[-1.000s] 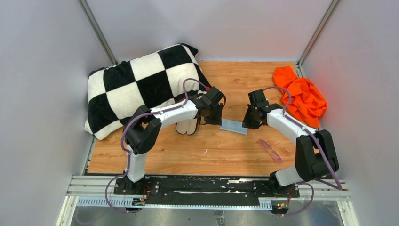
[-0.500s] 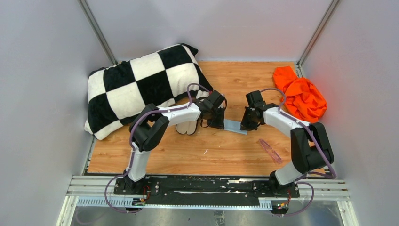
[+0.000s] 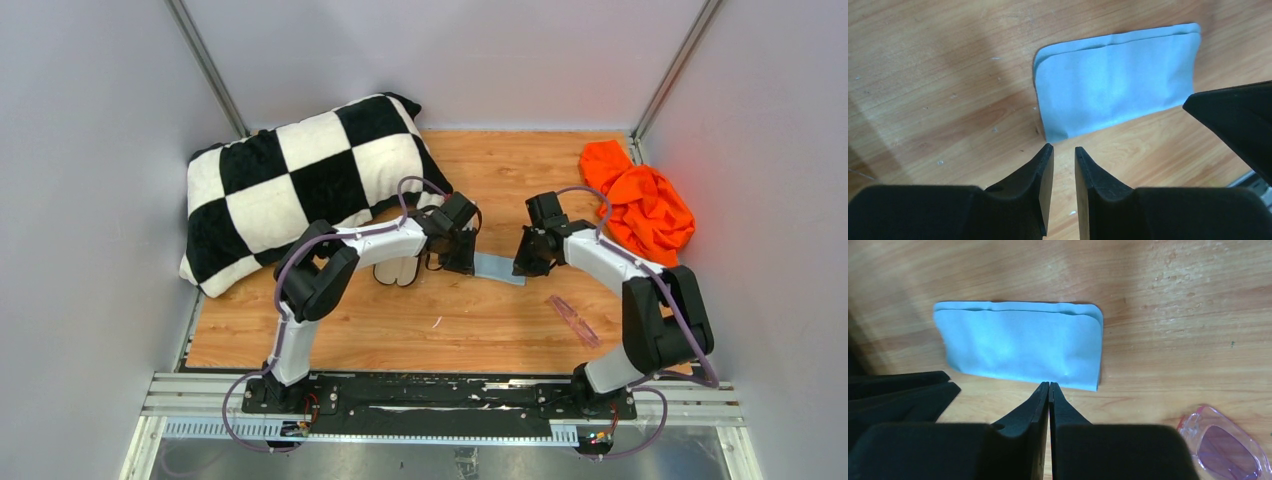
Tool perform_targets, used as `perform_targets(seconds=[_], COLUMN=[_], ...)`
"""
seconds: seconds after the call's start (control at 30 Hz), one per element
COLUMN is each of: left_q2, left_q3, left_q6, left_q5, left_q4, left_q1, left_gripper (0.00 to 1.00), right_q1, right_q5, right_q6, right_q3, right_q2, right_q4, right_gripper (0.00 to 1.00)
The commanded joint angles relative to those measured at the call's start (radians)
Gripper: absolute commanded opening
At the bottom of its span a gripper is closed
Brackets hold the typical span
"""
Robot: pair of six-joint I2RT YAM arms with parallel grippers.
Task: Organize the sunglasses
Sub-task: Fold the glasses cleaning cloth at the center of the board.
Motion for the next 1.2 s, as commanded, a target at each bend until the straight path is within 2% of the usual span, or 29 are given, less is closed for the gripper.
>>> perform_targets(seconds=[0.0,0.23,0.37,0.6,0.8,1.0,1.17], left_q2=[-0.058,0.01,0.03,0.064,-0.063,-0.19,-0.228], left_q3=[0.03,0.05,0.032,0.046,0.07,0.095,0.026], left_q6=[-0.013,-0.053,-0.059,0.001,0.029,0.08,0.09], left_q5=[0.04,0.065,0.056,-0.037,-0.09,-0.306,-0.309], left_q4=[-0.018,0.002,0.024,-0.089,-0.136,-0.255,-0.272], left_q1=[0.003,0.004,0.003,0.003,0.004,0.01,0.064], left_gripper=[0.29,0.29,0.29,0.28,0.3,0.39,0.42], right_q1=[0.009,0.039,0.035,0.032,0.016,0.013,0.014], right_q5=[-0.008,-0.051,-0.015,-0.014,-0.001,-0.009,-0.014], right_q6=[0.029,0.064,0.045,0.025,0.008,0.001,0.001], right_q3=[0.016,-0.006,-0.032,-0.025,0.037,0.086,0.072], right_q2=[-0.068,0.03,0.051,-0.004,-0.102,-0.167,-0.183], right_q4=[-0.023,0.041,0.048,0.01,-0.051,-0.094,-0.102], right_gripper=[0.08,0.07,0.08,0.08,0.11,0.16,0.18])
